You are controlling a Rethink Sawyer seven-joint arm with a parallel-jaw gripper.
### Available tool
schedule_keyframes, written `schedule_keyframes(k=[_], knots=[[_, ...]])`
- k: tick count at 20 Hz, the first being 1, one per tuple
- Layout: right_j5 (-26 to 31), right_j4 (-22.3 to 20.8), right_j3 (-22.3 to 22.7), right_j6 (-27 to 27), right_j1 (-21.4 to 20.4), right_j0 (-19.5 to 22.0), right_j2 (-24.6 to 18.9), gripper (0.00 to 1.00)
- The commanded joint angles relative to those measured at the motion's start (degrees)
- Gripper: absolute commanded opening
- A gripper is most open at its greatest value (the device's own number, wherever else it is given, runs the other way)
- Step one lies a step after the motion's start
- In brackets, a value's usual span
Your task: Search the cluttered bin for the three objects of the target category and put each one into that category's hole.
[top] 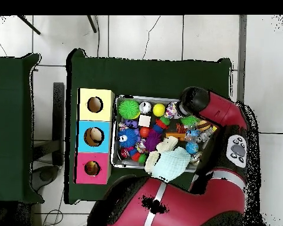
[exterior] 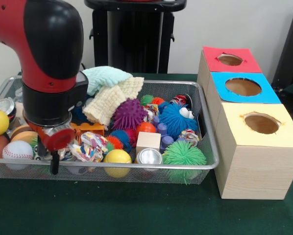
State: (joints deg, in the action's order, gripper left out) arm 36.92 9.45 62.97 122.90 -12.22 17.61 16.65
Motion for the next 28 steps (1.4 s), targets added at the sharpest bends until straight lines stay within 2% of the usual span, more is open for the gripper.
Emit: schedule_keyframes(k=[1,8,13,16,23,28], knots=[[-1.06,-1.67,12.34,1.73,-4.15,3.15,-4.66,1.00],[1.76,-1.89,15.55,-0.47,-8.64,4.01,-5.44,1.00],[3.82,-2.50,15.02,-2.28,-10.63,5.20,-5.64,1.00],[1.61,-3.18,15.66,-3.03,-10.26,6.53,-6.91,1.00],[-4.61,-4.05,21.96,-2.71,-11.85,8.42,-9.41,1.00],[-6.49,-4.59,23.05,-1.88,-11.75,8.39,-9.87,1.00]])
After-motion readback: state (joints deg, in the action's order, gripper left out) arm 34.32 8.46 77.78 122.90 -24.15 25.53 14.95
